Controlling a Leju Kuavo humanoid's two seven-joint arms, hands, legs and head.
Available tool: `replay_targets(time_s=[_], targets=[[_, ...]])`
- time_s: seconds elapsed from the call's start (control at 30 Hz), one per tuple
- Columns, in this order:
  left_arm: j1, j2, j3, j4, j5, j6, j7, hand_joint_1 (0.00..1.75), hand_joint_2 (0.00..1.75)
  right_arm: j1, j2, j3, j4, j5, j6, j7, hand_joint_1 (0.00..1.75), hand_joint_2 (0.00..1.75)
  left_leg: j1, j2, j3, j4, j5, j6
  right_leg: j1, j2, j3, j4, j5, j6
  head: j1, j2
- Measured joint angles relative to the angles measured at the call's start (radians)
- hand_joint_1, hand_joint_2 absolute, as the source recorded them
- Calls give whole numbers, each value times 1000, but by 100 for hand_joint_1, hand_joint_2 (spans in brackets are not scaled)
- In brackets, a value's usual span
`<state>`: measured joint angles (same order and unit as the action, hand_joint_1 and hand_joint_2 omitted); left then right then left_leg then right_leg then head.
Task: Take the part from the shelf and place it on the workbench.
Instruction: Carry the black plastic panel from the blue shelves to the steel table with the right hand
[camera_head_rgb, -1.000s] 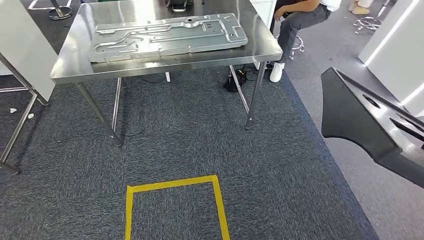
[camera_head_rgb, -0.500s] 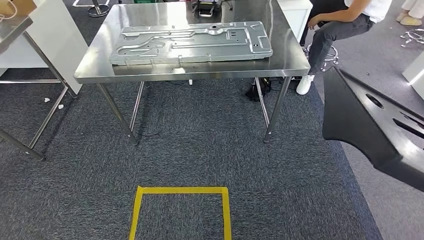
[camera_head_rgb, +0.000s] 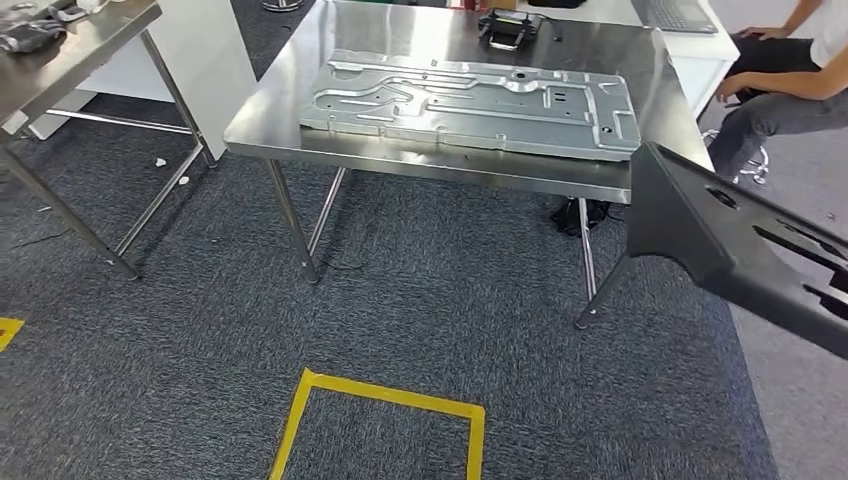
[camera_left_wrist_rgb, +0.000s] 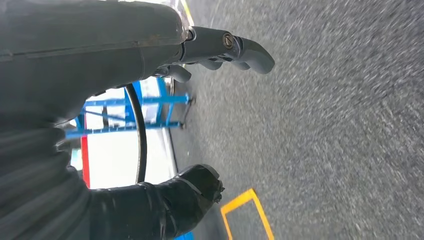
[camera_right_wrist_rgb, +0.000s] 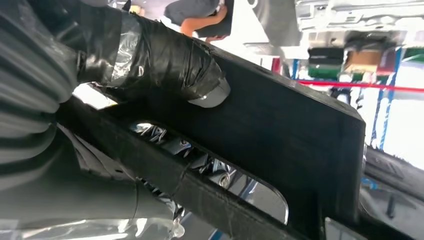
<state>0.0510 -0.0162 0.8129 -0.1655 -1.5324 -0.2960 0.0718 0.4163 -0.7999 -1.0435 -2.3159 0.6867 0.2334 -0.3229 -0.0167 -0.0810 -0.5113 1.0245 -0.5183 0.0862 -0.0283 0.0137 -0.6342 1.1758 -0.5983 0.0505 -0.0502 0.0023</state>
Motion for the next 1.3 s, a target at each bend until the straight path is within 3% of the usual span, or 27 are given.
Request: replay_targets(time_s=[0.07, 0.1, 0.17, 0.23, 0.3, 0.33, 0.4, 0.43, 0.47, 0.5, 0.53, 0.6, 0.63, 0.7, 0.73, 0.77, 0.8, 0.83, 0.87, 0.93, 0.97, 1.0, 1.1, 1.13, 1.2, 1.23, 1.3], targets=[[-1, 0, 0, 0, -2, -3, -1, 0, 175, 2, -24, 9, 14, -3, 0, 11, 175, 175, 2, -23, 13, 4, -17, -9, 1, 42, 0, -89, 104, -9, 0, 0], [-1, 0, 0, 1, -4, -4, -1, 0, 175, 5, -36, 13, 19, -4, -1, 16, 175, 175, 4, -34, 16, 4, -22, -15, 3, 56, 2, -113, 133, -17, 0, 0], [-2, 0, 0, 1, -5, -5, -2, 0, 175, 7, -62, 20, 25, -5, -2, 23, 175, 175, 7, -46, 21, 8, -21, -29, 8, 47, 19, -130, 130, -35, -1, 0], [-4, 0, 0, 1, -6, -6, -2, 0, 175, 6, -81, 24, 30, -5, -2, 27, 175, 175, 6, -11, 3, 57, -7, -38, 8, 24, 54, -148, 120, -51, -4, 0], [-9, 1, 0, 1, -6, -6, -3, 0, 175, 7, -93, 27, 34, -5, -2, 29, 175, 175, 7, 43, -67, 168, -10, -44, 6, -1, 91, -162, 103, -61, -9, 0], [-11, 1, 0, 1, -6, -6, -3, 0, 175, 7, -97, 28, 35, -5, -2, 29, 175, 175, 9, 60, -113, 227, -29, -48, 6, -14, 107, -165, 91, -63, -11, 0], [-9, 2, 0, 1, -6, -6, -3, 0, 175, 7, -104, 30, 38, -5, -2, 29, 175, 175, 15, 69, -190, 287, -82, -57, 3, -39, 141, -168, 63, -60, -12, 0], [-6, 2, 0, 1, -6, -6, -3, 0, 175, 7, -107, 31, 39, -5, -2, 29, 175, 175, 17, 72, -208, 276, -93, -61, 0, -51, 160, -168, 48, -58, -12, 0], [-3, 2, -1, 1, -6, -6, -3, 0, 175, 7, -109, 31, 41, -5, -2, 29, 175, 175, 18, 78, -215, 239, -81, -63, -2, -64, 181, -168, 31, -54, -12, 0], [1, 2, -1, 1, -6, -6, -3, 0, 175, 7, -111, 32, 42, -5, -2, 29, 175, 175, 18, 93, -212, 183, -39, -64, -3, -76, 200, -169, 13, -50, -12, 0], [4, 2, -1, 1, -6, -6, -3, 0, 175, 7, -113, 34, 43, -5, -2, 29, 175, 175, 16, 116, -210, 130, 23, -61, -2, -87, 219, -168, -4, -45, -11, 0], [6, 3, -1, 1, -6, -6, -3, 0, 175, 8, -117, 37, 46, -5, -2, 29, 175, 175, 12, 148, -201, 72, 105, -51, 5, -107, 248, -176, -35, -31, -10, 0], [6, 3, -1, 1, -6, -7, -3, 0, 175, 9, -121, 39, 47, -5, -2, 29, 175, 175, 12, 148, -198, 67, 113, -46, 9, -114, 264, -179, -41, -23, -8, 0], [5, 3, -1, 1, -6, -7, -3, 0, 175, 8, -132, 39, 49, -5, -2, 29, 175, 175, 18, 121, -173, 55, 97, -36, 11, -114, 275, -160, -20, -11, -5, 0], [4, 3, -1, 1, -6, -7, -3, 0, 175, 7, -135, 39, 49, -5, -3, 29, 175, 175, 22, 109, -156, 43, 92, -31, 9, -95, 260, -117, 2, -8, -3, 0], [2, 3, -1, 1, -6, -7, -3, 0, 175, 7, -136, 39, 50, -5, -3, 29, 175, 175, 23, 96, -135, 31, 88, -26, 7, -71, 226, -59, 19, -6, -2, 0], [0, 3, -1, 1, -6, -7, -3, 0, 175, 7, -136, 39, 52, -5, -2, 29, 175, 175, 24, 84, -117, 19, 81, -22, 4, -45, 180, 4, 17, -5, 1, 0], [-1, 3, -1, 1, -6, -7, -3, 0, 175, 8, -135, 39, 53, -5, -2, 30, 175, 175, 23, 70, -97, 9, 73, -18, 3, -28, 132, 57, -5, -5, 2, 0], [-3, 3, -1, 1, -6, -6, -3, 0, 175, 9, -135, 39, 55, -5, -2, 31, 175, 175, 22, 54, -78, 1, 63, -16, 2, -21, 88, 91, -47, -4, 2, 0], [-3, 3, -1, 1, -6, -7, -3, 0, 175, 10, -135, 41, 58, -5, -2, 37, 175, 175, 19, 25, -35, -9, 40, -15, 2, -18, 27, 92, -135, -3, 2, 0], [-2, 4, -1, 1, -7, -7, -3, 0, 175, 10, -135, 41, 60, -6, -2, 42, 175, 175, 18, 13, -12, -11, 25, -15, 2, -18, 9, 63, -146, -3, 2, 0], [0, 4, -1, 1, -7, -8, -3, 0, 175, 11, -136, 42, 62, -8, 0, 50, 175, 175, 16, 3, 10, -12, 9, -15, 2, -16, -5, 20, -115, -5, 2, 0], [8, 4, -1, 2, -7, -8, -3, 0, 175, 16, -139, 42, 72, -18, 16, 79, 175, 175, 13, -18, 63, -6, -46, -25, 12, -4, -29, -96, 123, -21, 3, 0], [9, 4, -1, 2, -7, -7, -3, 0, 175, 19, -144, 41, 76, -18, 23, 87, 175, 175, 13, -21, 76, -2, -59, -31, 17, 0, -27, -108, 165, -29, 3, 0], [8, 4, -1, 2, -7, -6, -3, 0, 175, 23, -154, 32, 80, -12, 33, 98, 175, 175, 14, -18, 82, 17, -63, -43, 23, 3, -2, -114, 156, -46, 2, 0], [6, 4, -1, 2, -7, -5, -3, 0, 175, 23, -159, 26, 82, -7, 35, 101, 175, 175, 15, -4, 77, 45, -54, -48, 22, 2, 13, -121, 148, -55, 2, 0], [-2, 2, -1, 2, -7, -5, -4, 0, 175, 23, -163, 16, 87, 0, 37, 102, 175, 175, 17, 37, 22, 141, -56, -59, 20, 0, 46, -135, 131, -71, -1, 0]])
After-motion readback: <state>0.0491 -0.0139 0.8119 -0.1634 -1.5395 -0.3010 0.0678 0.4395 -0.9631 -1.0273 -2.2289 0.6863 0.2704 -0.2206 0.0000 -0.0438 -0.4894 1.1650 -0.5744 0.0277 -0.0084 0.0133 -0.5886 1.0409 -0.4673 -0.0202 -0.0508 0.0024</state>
